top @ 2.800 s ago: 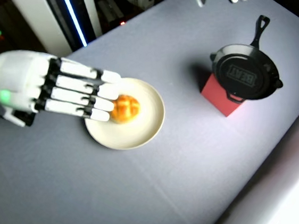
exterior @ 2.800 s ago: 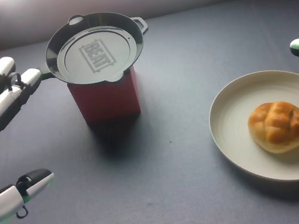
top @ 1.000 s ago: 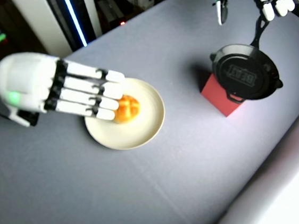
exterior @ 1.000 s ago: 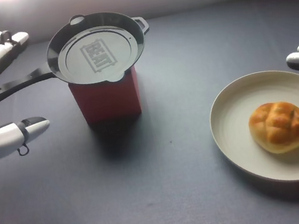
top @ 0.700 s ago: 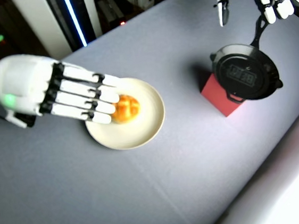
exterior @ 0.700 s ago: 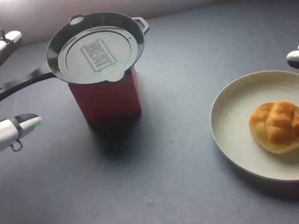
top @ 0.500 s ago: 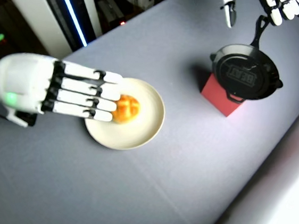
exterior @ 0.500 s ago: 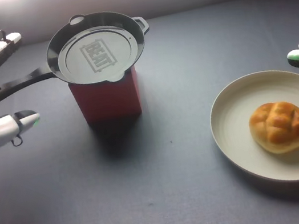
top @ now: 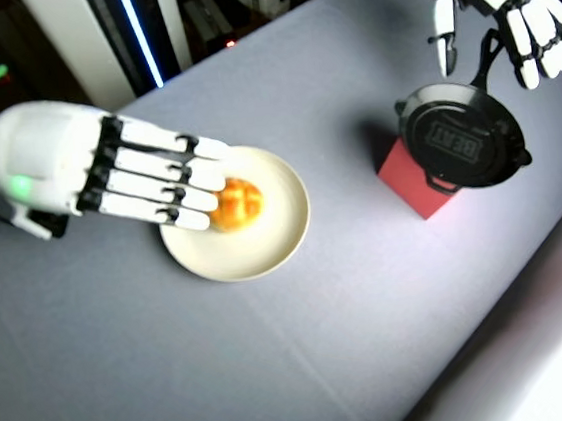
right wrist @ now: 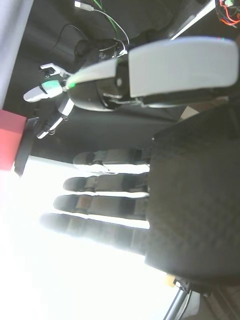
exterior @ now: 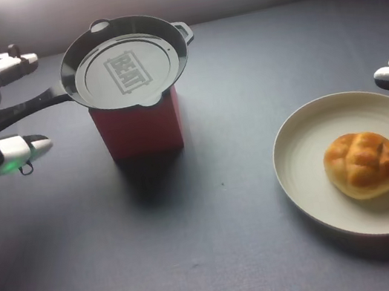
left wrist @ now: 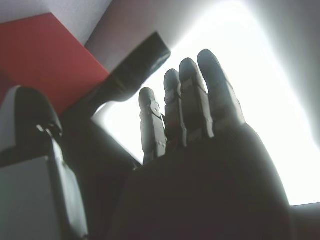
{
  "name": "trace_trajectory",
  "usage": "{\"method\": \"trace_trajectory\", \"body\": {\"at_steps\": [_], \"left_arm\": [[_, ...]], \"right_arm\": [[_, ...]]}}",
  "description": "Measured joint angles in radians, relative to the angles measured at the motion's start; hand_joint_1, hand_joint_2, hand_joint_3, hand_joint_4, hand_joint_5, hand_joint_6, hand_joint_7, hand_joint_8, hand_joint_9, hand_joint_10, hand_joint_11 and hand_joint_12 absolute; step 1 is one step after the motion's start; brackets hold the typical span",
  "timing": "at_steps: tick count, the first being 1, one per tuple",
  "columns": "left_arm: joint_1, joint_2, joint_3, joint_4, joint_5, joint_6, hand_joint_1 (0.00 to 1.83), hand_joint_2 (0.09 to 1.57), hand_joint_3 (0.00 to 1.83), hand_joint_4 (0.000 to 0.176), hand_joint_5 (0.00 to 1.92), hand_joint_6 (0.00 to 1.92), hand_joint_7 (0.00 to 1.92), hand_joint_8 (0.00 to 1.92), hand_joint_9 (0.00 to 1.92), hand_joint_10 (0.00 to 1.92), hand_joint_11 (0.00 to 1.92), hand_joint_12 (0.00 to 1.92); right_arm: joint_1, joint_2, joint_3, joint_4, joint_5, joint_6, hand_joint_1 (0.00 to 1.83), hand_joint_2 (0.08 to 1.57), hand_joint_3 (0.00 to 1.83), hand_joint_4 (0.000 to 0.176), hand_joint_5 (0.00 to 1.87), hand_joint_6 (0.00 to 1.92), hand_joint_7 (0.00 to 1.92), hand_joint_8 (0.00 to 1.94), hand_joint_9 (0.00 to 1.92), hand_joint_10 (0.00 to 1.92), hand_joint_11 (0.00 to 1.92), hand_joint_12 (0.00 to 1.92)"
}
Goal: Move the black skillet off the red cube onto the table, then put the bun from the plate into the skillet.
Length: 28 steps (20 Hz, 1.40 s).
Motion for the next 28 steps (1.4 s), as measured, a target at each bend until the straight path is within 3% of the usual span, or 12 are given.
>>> {"method": "trace_trajectory", "body": {"at_steps": [1,3,4,5,6,7,8,10,11,13,27,28], "left_arm": [[-0.006,-0.007,0.013,-0.005,0.015,0.001,0.96,1.06,0.0,0.0,0.67,0.01,0.7,0.01,0.69,0.05,0.18,1.06],[-0.026,-0.028,0.045,-0.026,0.064,0.004,0.98,1.09,0.0,0.0,0.82,0.01,0.84,0.01,0.82,0.06,0.3,1.14],[-0.038,-0.038,0.057,-0.025,0.083,0.004,1.17,1.13,0.01,0.007,0.92,0.96,0.92,0.94,1.02,0.15,0.59,1.32],[-0.045,-0.043,0.064,-0.022,0.09,0.004,1.17,1.13,0.01,0.007,0.92,0.96,0.92,0.94,1.02,0.15,0.59,1.32],[-0.058,-0.046,0.07,-0.016,0.105,0.003,1.18,1.17,0.0,0.009,0.85,1.14,0.89,1.25,0.87,1.12,0.75,1.64],[-0.061,-0.046,0.074,-0.015,0.109,0.003,1.18,1.17,0.0,0.009,0.85,1.14,0.89,1.25,0.87,1.12,0.75,1.64],[-0.065,-0.046,0.077,-0.013,0.113,0.004,1.03,1.15,0.0,0.0,0.73,1.61,0.77,1.8,0.83,1.83,0.83,1.91],[-0.075,-0.047,0.077,-0.009,0.119,0.004,1.01,1.19,0.01,0.0,0.73,1.86,0.83,1.9,0.91,1.9,0.96,1.92],[-0.085,-0.05,0.077,0.0,0.116,0.004,1.09,1.31,0.0,0.148,0.87,1.92,1.0,1.92,1.2,1.92,1.26,1.92],[-0.086,-0.055,0.079,0.017,0.116,0.004,1.32,1.32,0.0,0.174,1.1,1.92,1.38,1.92,1.59,1.92,1.61,1.92],[0.027,-0.008,-0.04,0.133,-0.187,-0.249,1.3,1.28,0.0,0.081,1.15,1.92,1.41,1.92,1.6,1.92,1.65,1.92],[0.039,-0.001,-0.054,0.145,-0.217,-0.26,1.38,1.27,0.0,0.0,1.19,1.92,1.43,1.92,1.63,1.92,1.67,1.92]], "right_arm": [[0.0,0.0,0.0,-0.001,0.001,0.0,0.77,1.2,0.0,0.085,0.33,0.0,0.33,0.0,0.4,0.0,0.47,0.05],[-0.001,-0.001,0.0,0.0,-0.003,0.0,0.77,1.2,0.0,0.074,0.33,0.0,0.33,0.0,0.4,0.0,0.47,0.05],[-0.001,-0.001,0.0,0.0,-0.006,0.0,0.76,1.2,0.0,0.072,0.34,0.01,0.34,0.0,0.42,0.01,0.48,0.05],[-0.001,-0.001,0.0,-0.001,-0.006,0.0,0.76,1.2,0.0,0.072,0.34,0.01,0.34,0.0,0.42,0.01,0.48,0.05],[-0.001,-0.002,0.0,-0.001,-0.006,0.0,0.76,1.2,0.0,0.057,0.35,0.01,0.35,0.01,0.43,0.01,0.5,0.05],[-0.001,-0.003,0.0,0.0,-0.006,0.0,0.76,1.2,0.0,0.057,0.35,0.01,0.35,0.01,0.43,0.01,0.5,0.05],[-0.005,-0.004,0.002,0.0,-0.006,0.0,0.74,1.2,0.0,0.061,0.35,0.01,0.35,0.0,0.43,0.01,0.5,0.05],[-0.007,-0.007,0.002,0.003,-0.013,0.0,0.76,1.2,0.0,0.058,0.36,0.01,0.35,0.0,0.42,0.0,0.5,0.05],[-0.007,-0.009,0.002,-0.001,-0.014,0.0,0.75,1.21,0.0,0.059,0.36,0.0,0.36,0.01,0.43,0.0,0.5,0.05],[-0.007,-0.01,0.002,-0.006,-0.015,0.0,0.74,1.21,0.0,0.055,0.35,0.0,0.36,0.01,0.43,0.0,0.5,0.05],[-0.012,-0.015,0.005,0.001,-0.022,0.003,0.69,1.23,0.0,0.021,0.36,0.0,0.36,0.0,0.44,0.0,0.54,0.04],[-0.012,-0.015,0.005,0.002,-0.023,0.004,0.69,1.23,0.0,0.025,0.36,0.0,0.35,0.0,0.44,0.0,0.54,0.05]]}}
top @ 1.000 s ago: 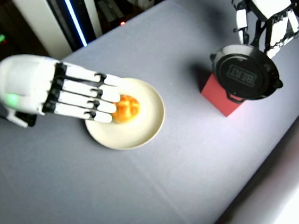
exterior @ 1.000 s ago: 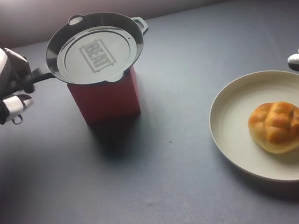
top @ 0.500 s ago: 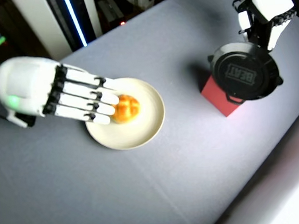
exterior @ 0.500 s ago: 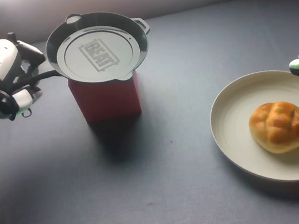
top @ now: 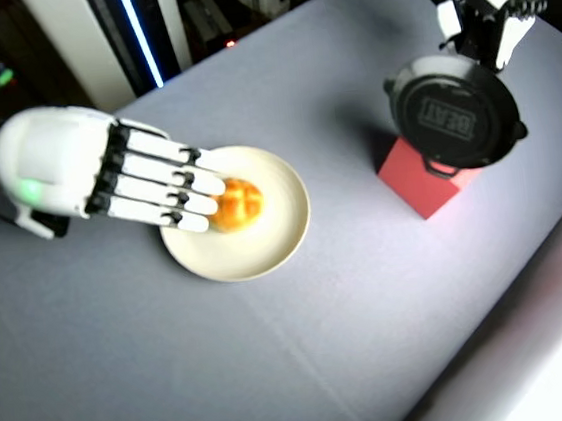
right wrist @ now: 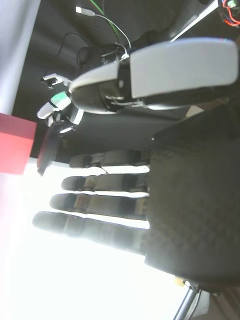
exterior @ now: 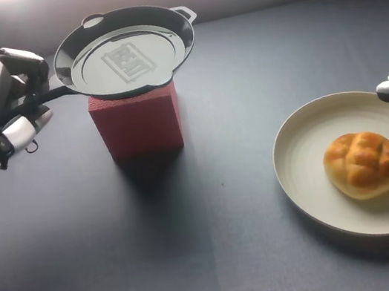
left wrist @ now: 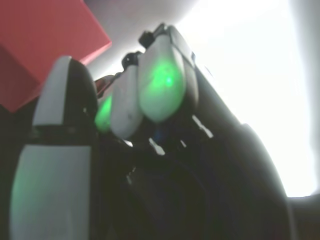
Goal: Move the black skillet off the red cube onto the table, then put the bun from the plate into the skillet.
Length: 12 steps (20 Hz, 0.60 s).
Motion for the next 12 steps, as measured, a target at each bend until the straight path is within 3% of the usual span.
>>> {"method": "trace_trajectory", "body": {"at_steps": [4,5,7,9,10,12], "left_arm": [[0.079,0.031,-0.068,0.055,-0.1,-0.049,1.41,1.26,0.0,0.0,1.28,1.92,1.49,1.92,1.66,1.92,1.69,1.92],[0.097,0.043,-0.089,0.079,-0.107,-0.053,1.34,1.27,0.0,0.0,1.39,1.92,1.56,1.92,1.67,1.92,1.62,1.92],[0.12,0.086,-0.139,0.172,-0.12,-0.056,1.28,1.29,0.01,0.0,1.34,1.92,1.52,1.92,1.65,1.92,1.67,1.92],[0.152,0.113,-0.174,0.232,-0.13,-0.056,1.3,1.28,0.0,0.0,1.18,1.92,1.4,1.92,1.57,1.92,1.61,1.92],[0.171,0.126,-0.193,0.254,-0.114,-0.056,1.26,1.28,0.0,0.0,1.19,1.92,1.41,1.92,1.57,1.92,1.61,1.92],[0.192,0.148,-0.22,0.278,-0.082,-0.048,1.28,1.28,0.0,0.0,1.24,1.92,1.46,1.92,1.62,1.92,1.65,1.92]], "right_arm": [[0.0,0.0,0.0,0.0,0.0,0.005,0.69,1.23,0.0,0.033,0.37,0.0,0.36,0.0,0.44,0.0,0.54,0.04],[0.0,0.0,0.0,0.001,0.0,0.007,0.67,1.24,0.0,0.032,0.36,0.0,0.36,0.0,0.44,0.0,0.54,0.04],[0.0,0.0,0.0,-0.002,0.0,0.008,0.66,1.24,0.0,0.022,0.36,0.0,0.37,0.0,0.45,0.0,0.54,0.04],[0.0,0.0,0.0,0.0,0.0,0.008,0.68,1.23,0.0,0.026,0.37,0.0,0.38,0.01,0.45,0.01,0.56,0.04],[0.0,0.0,0.0,0.002,0.0,0.008,0.68,1.23,0.0,0.032,0.37,0.0,0.38,0.01,0.46,0.01,0.56,0.04],[0.0,0.0,0.0,0.002,-0.002,0.009,0.68,1.23,0.0,0.027,0.37,0.0,0.37,0.0,0.46,0.01,0.56,0.04]]}}
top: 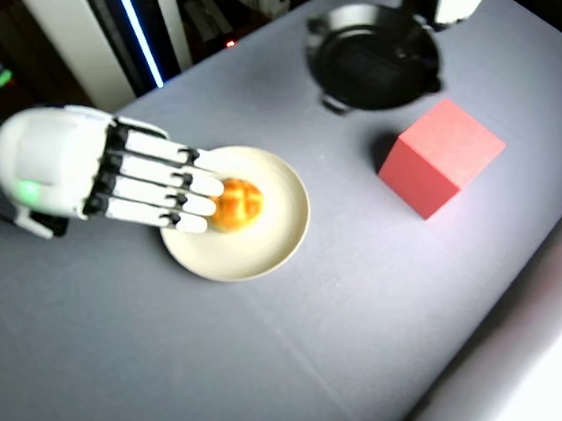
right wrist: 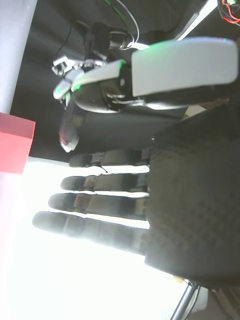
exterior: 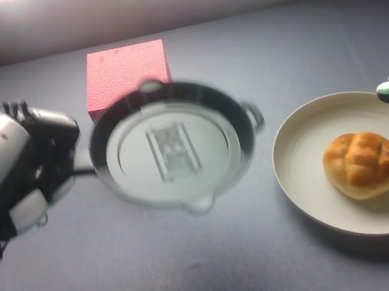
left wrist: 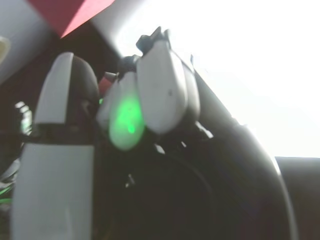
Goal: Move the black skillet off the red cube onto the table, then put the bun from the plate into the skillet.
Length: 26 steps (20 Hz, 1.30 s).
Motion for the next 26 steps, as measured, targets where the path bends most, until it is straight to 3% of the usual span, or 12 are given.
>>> {"method": "trace_trajectory", "body": {"at_steps": [5,6,7,8,10,12,13,14,16,19,23,26], "left_arm": [[0.02,0.035,-0.032,0.033,0.087,0.045,1.34,1.24,0.0,0.0,1.03,1.92,1.31,1.92,1.54,1.92,1.59,1.92],[0.02,0.032,-0.033,0.029,0.131,0.067,1.2,1.16,0.0,0.115,0.83,1.92,0.97,1.92,1.26,1.92,1.36,1.92],[0.021,0.028,-0.033,0.023,0.157,0.084,1.2,1.16,0.0,0.115,0.83,1.92,0.97,1.92,1.26,1.92,1.36,1.92],[0.021,0.019,-0.033,0.003,0.191,0.109,1.11,1.1,0.0,0.0,0.62,1.82,0.59,1.92,0.8,1.92,0.92,1.92],[0.023,0.013,-0.033,-0.01,0.233,0.145,1.02,1.09,0.0,0.0,0.49,1.64,0.44,1.84,0.57,1.89,0.64,1.92],[0.025,0.013,-0.035,-0.04,0.256,0.178,0.97,1.09,0.0,0.0,0.39,1.23,0.38,1.42,0.45,1.46,0.4,1.59],[0.025,0.013,-0.035,-0.053,0.262,0.19,0.89,1.07,0.0,0.0,0.45,0.67,0.46,0.89,0.48,0.9,0.3,1.14],[0.027,0.013,-0.035,-0.056,0.265,0.192,0.89,1.07,0.0,0.0,0.45,0.67,0.46,0.89,0.48,0.9,0.3,1.14],[0.034,0.013,-0.035,-0.064,0.268,0.193,0.78,1.06,0.0,0.0,0.51,0.06,0.65,0.13,0.5,0.26,0.01,1.0],[0.037,0.015,-0.039,-0.071,0.262,0.195,0.7,1.01,0.0,0.067,0.31,0.0,0.39,0.0,0.31,0.01,0.0,0.68],[0.056,0.046,-0.08,-0.066,0.213,0.195,0.72,1.03,0.0,0.06,0.25,0.0,0.29,0.0,0.25,0.0,0.0,0.58],[0.072,0.082,-0.12,-0.045,0.11,0.195,0.71,1.0,0.0,0.09,0.15,0.0,0.18,0.0,0.12,0.0,0.0,0.35]], "right_arm": [[0.0,0.0,0.0,0.0,0.001,0.001,0.67,1.23,0.0,0.026,0.38,0.0,0.38,0.0,0.46,0.01,0.56,0.04],[0.0,0.0,0.0,0.0,0.001,0.001,0.69,1.24,0.0,0.026,0.37,0.0,0.37,0.0,0.45,0.0,0.54,0.03],[0.0,0.0,0.0,0.0,0.001,0.001,0.69,1.24,0.0,0.026,0.37,0.0,0.37,0.0,0.45,0.0,0.54,0.03],[0.0,0.0,0.0,0.0,0.002,0.001,0.68,1.24,0.0,0.03,0.37,0.0,0.37,0.0,0.46,0.0,0.55,0.03],[0.0,0.0,0.0,0.0,0.001,0.002,0.66,1.23,0.0,0.029,0.37,0.0,0.37,0.0,0.47,0.0,0.56,0.03],[0.0,0.0,0.0,0.0,0.002,0.002,0.65,1.23,0.0,0.031,0.37,0.0,0.37,0.0,0.46,0.0,0.55,0.03],[0.0,0.0,0.0,0.0,0.001,0.002,0.68,1.23,0.0,0.024,0.38,0.0,0.37,0.0,0.46,0.0,0.55,0.03],[0.0,0.0,0.0,0.0,0.001,0.002,0.68,1.23,0.0,0.024,0.38,0.0,0.37,0.0,0.46,0.0,0.55,0.03],[0.0,0.0,0.0,0.0,0.001,0.002,0.67,1.22,0.0,0.028,0.37,0.0,0.37,0.0,0.45,0.0,0.54,0.02],[0.0,0.0,0.0,0.0,0.001,0.003,0.76,1.21,0.0,0.04,0.37,0.0,0.37,0.0,0.43,0.0,0.54,0.02],[0.0,0.0,0.013,-0.017,0.0,0.024,0.79,1.17,0.0,0.025,0.4,0.01,0.39,0.01,0.44,0.0,0.54,0.02],[0.021,0.0,0.031,-0.058,-0.03,0.029,0.88,1.06,0.0,0.015,0.4,0.0,0.43,0.01,0.48,0.01,0.55,0.03]]}}
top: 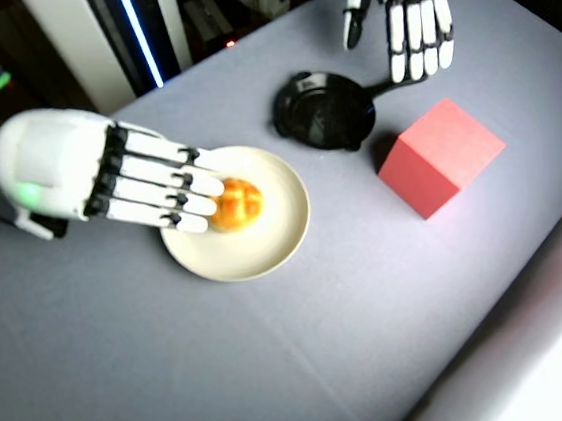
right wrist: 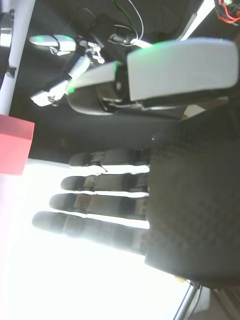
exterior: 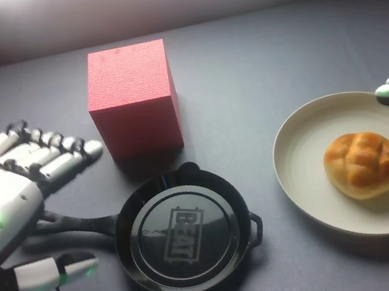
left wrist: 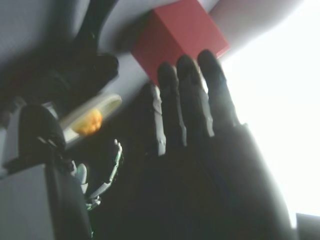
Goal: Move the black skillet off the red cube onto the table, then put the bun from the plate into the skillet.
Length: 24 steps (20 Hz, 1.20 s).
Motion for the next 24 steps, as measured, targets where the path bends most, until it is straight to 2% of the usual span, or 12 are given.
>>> {"method": "trace_trajectory", "body": {"at_steps": [5,6,8,11,13,14,16,17,18,19,20,24], "left_arm": [[0.038,0.027,-0.032,0.035,-0.174,-0.031,0.72,0.99,0.0,0.122,0.13,0.0,0.12,0.0,0.09,0.0,0.0,0.33],[0.044,0.027,-0.032,0.03,-0.183,-0.033,0.73,0.99,0.0,0.137,0.13,0.0,0.12,0.0,0.09,0.0,0.0,0.28],[0.051,0.027,-0.032,0.028,-0.189,-0.038,0.73,0.99,0.0,0.145,0.13,0.0,0.13,0.0,0.08,0.0,0.0,0.26],[0.064,0.027,-0.032,0.024,-0.187,-0.051,0.74,0.99,0.0,0.148,0.12,0.0,0.13,0.0,0.08,0.0,0.0,0.24],[0.066,0.027,-0.032,0.019,-0.191,-0.053,0.74,0.99,0.0,0.143,0.12,0.0,0.12,0.0,0.08,0.0,0.0,0.23],[0.066,0.027,-0.032,0.02,-0.191,-0.053,0.72,0.99,0.0,0.135,0.14,0.0,0.13,0.0,0.09,0.0,0.0,0.27],[0.066,0.027,-0.032,0.021,-0.191,-0.054,0.72,0.99,0.0,0.136,0.14,0.0,0.15,0.0,0.09,0.0,0.0,0.25],[0.066,0.027,-0.032,0.021,-0.191,-0.054,0.74,0.99,0.0,0.132,0.14,0.0,0.15,0.0,0.08,0.0,0.0,0.24],[0.066,0.027,-0.032,0.02,-0.192,-0.054,0.72,0.99,0.0,0.128,0.16,0.0,0.16,0.0,0.1,0.0,0.0,0.33],[0.07,0.026,-0.032,0.019,-0.193,-0.054,0.76,0.99,0.0,0.128,0.16,0.0,0.16,0.0,0.09,0.0,0.0,0.25],[0.074,0.026,-0.032,0.015,-0.194,-0.055,0.77,1.0,0.0,0.126,0.16,0.0,0.17,0.0,0.08,0.0,0.0,0.18],[0.079,0.025,-0.032,0.01,-0.195,-0.058,0.75,1.01,0.01,0.125,0.16,0.0,0.18,0.0,0.08,0.0,0.0,0.15]], "right_arm": [[0.122,-0.007,0.07,-0.096,-0.201,0.0,1.01,1.02,0.0,0.0,0.42,0.01,0.47,0.01,0.5,0.01,0.52,0.03],[0.144,-0.016,0.083,-0.112,-0.242,0.001,1.05,1.03,0.0,0.032,0.39,0.0,0.44,0.0,0.45,0.0,0.45,0.0],[0.191,-0.036,0.108,-0.179,-0.349,0.001,1.04,1.03,0.0,0.049,0.39,0.0,0.42,0.0,0.43,0.0,0.45,0.01],[0.256,-0.065,0.138,-0.248,-0.45,0.002,1.11,1.02,0.0,0.047,0.41,0.01,0.44,0.01,0.47,0.01,0.48,0.03],[0.291,-0.089,0.164,-0.28,-0.512,0.002,1.14,1.02,0.0,0.039,0.47,0.0,0.48,0.0,0.52,0.0,0.28,0.63],[0.303,-0.101,0.174,-0.292,-0.538,0.003,1.15,1.03,0.0,0.008,0.55,0.0,0.55,0.0,0.57,0.01,0.25,0.79],[0.323,-0.126,0.192,-0.304,-0.579,0.005,1.11,1.07,0.0,0.0,0.72,0.02,0.78,0.05,0.79,0.07,0.31,1.14],[0.332,-0.132,0.199,-0.309,-0.581,0.005,1.17,1.15,0.0,0.007,0.79,0.97,0.91,0.87,0.88,0.1,0.33,1.17],[0.336,-0.136,0.204,-0.308,-0.58,0.005,1.17,1.19,0.02,0.0,0.74,1.22,0.88,1.16,0.89,0.4,0.4,1.36],[0.344,-0.142,0.208,-0.309,-0.582,0.006,1.32,1.16,0.01,0.0,0.85,1.12,0.88,1.18,0.82,1.16,0.5,1.39],[0.349,-0.147,0.211,-0.309,-0.586,0.006,1.34,1.19,0.01,0.0,0.84,1.13,0.79,1.32,0.76,1.37,0.53,1.4],[0.373,-0.154,0.211,-0.32,-0.61,0.004,1.22,1.16,0.0,0.0,0.92,0.94,0.89,1.3,0.84,1.1,0.68,1.42]]}}
